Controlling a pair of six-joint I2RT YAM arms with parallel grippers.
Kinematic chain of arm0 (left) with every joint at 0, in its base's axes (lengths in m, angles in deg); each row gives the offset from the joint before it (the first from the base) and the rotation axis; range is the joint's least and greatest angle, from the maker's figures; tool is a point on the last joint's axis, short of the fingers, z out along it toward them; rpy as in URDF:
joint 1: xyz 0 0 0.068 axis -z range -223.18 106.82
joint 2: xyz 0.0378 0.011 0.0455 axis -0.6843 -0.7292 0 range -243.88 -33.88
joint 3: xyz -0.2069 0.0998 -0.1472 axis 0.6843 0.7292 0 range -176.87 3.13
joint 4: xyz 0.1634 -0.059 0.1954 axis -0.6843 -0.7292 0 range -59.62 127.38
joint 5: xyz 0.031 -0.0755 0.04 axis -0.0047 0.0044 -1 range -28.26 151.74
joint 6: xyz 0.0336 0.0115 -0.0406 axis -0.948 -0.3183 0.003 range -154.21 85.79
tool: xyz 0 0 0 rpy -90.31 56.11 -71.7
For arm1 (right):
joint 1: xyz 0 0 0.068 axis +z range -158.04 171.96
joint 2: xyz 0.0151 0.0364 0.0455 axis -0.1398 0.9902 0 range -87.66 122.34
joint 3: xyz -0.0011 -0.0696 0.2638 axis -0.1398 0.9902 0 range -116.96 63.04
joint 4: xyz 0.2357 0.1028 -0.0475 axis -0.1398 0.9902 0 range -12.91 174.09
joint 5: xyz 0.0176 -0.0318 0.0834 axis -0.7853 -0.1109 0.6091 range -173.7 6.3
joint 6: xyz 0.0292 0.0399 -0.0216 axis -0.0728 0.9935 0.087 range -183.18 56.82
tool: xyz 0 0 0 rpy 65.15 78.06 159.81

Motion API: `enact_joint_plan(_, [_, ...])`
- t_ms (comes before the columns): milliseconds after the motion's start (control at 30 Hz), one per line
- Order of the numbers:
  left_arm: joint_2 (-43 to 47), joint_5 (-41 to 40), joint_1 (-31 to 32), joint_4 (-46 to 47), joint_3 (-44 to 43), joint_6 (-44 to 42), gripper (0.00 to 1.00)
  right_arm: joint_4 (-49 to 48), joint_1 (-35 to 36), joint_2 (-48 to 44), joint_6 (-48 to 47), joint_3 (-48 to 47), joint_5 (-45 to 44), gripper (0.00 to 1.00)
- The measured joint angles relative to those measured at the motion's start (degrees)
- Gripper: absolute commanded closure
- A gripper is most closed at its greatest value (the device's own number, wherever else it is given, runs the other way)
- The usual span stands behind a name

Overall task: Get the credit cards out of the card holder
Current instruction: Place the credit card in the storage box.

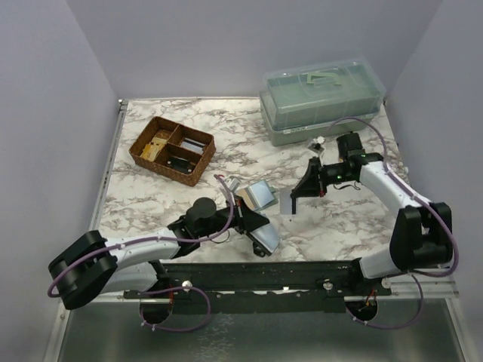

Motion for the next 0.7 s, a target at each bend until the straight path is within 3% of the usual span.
enact_joint_plan(300, [-20.1, 7.1, -0.1, 2.2, -17.6, 1.0, 1.00, -14.3, -18.3, -13.9, 16.3, 4.9, -6.3, 1.00])
enact_joint_plan(400, [-25.2, 9.4, -0.1, 4.3, -21.4, 1.6, 1.00, -16.8, -20.3, -15.2, 19.4, 6.0, -7.8, 1.00])
enact_joint_plan(700, [-41.0, 13.9, -2.3, 14.3, -14.9, 6.3, 1.00, -18.1, -20.6, -14.4, 21.5, 6.3, -8.0, 1.00])
